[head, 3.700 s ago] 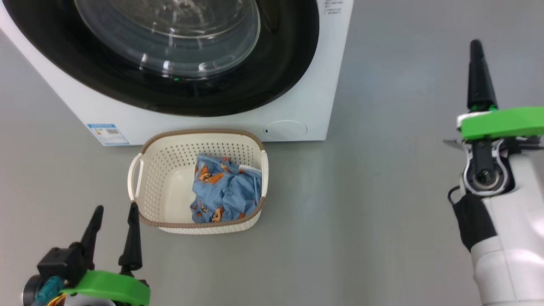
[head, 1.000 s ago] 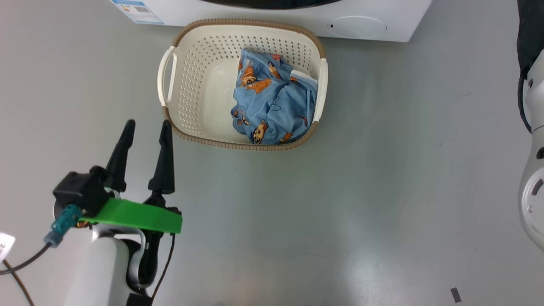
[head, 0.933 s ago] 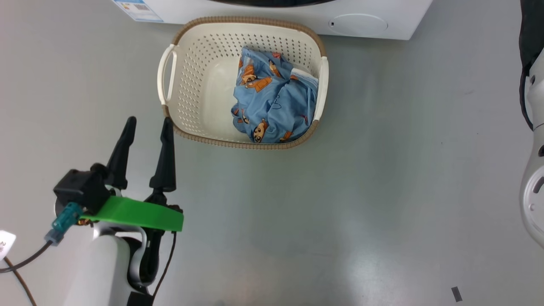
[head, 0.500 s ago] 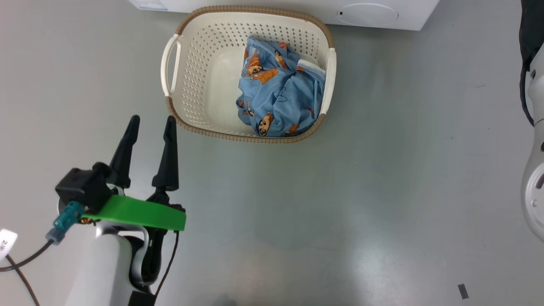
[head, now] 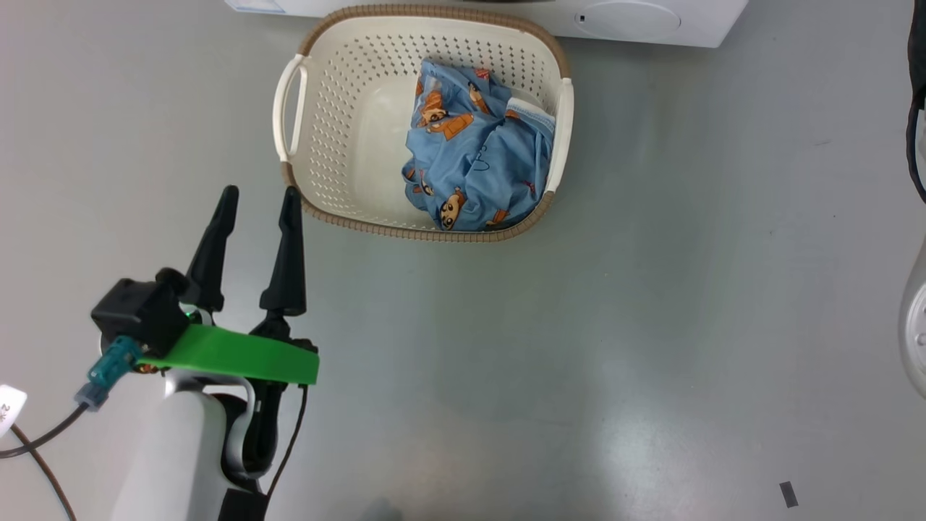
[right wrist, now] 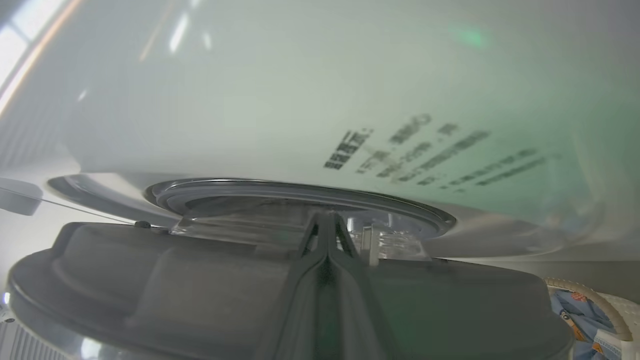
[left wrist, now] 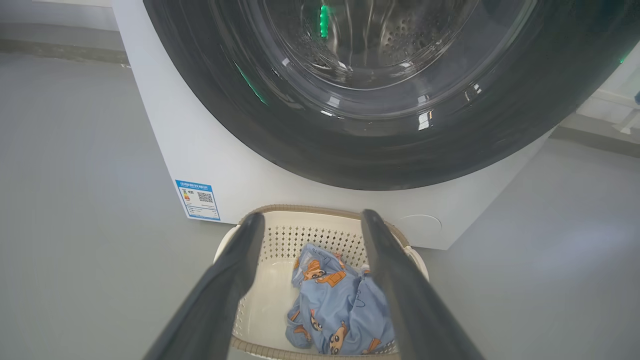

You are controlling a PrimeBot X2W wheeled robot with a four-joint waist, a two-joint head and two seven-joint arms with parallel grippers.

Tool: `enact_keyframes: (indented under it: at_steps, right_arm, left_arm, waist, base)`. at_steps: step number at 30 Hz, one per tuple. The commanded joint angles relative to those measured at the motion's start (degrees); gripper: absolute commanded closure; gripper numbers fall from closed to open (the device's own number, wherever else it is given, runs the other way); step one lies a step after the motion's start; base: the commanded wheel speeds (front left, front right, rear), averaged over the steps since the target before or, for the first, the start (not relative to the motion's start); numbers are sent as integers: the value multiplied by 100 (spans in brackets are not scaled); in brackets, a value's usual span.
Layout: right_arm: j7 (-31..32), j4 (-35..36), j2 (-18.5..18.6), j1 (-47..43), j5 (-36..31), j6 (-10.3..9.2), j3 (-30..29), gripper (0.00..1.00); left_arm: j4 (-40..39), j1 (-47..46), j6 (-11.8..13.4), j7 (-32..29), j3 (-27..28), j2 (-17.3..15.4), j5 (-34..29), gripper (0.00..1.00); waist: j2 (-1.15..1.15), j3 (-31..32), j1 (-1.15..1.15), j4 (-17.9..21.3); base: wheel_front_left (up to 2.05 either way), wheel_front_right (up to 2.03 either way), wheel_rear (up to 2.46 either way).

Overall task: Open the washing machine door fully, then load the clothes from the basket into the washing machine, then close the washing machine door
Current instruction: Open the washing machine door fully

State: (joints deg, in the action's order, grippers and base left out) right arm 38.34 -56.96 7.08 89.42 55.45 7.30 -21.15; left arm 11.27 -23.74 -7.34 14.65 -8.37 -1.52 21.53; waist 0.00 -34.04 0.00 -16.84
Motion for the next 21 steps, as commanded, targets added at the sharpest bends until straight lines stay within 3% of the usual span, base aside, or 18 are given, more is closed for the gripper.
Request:
enact_keyframes:
  at_steps: [1, 10, 21]
  right_arm:
    - [211, 207, -358, 67, 42, 19, 109, 100]
    - [1102, 518, -385, -206, 321, 19, -24, 100]
    - [2077, 257, -414, -383, 538, 19, -384, 100]
  left_arm:
    - [-163, -72, -14, 35, 213, -157, 13, 0]
    - [-297, -33, -14, 35, 269, -161, -21, 0]
    - [-373, 18, -14, 35, 287, -197, -74, 0]
  waist:
    - [0, 12, 0, 12]
    - [0, 106, 0, 61]
    - [0, 219, 0, 139]
  base:
    - [0, 0, 0]
    - [0, 0, 0]
    - [0, 0, 0]
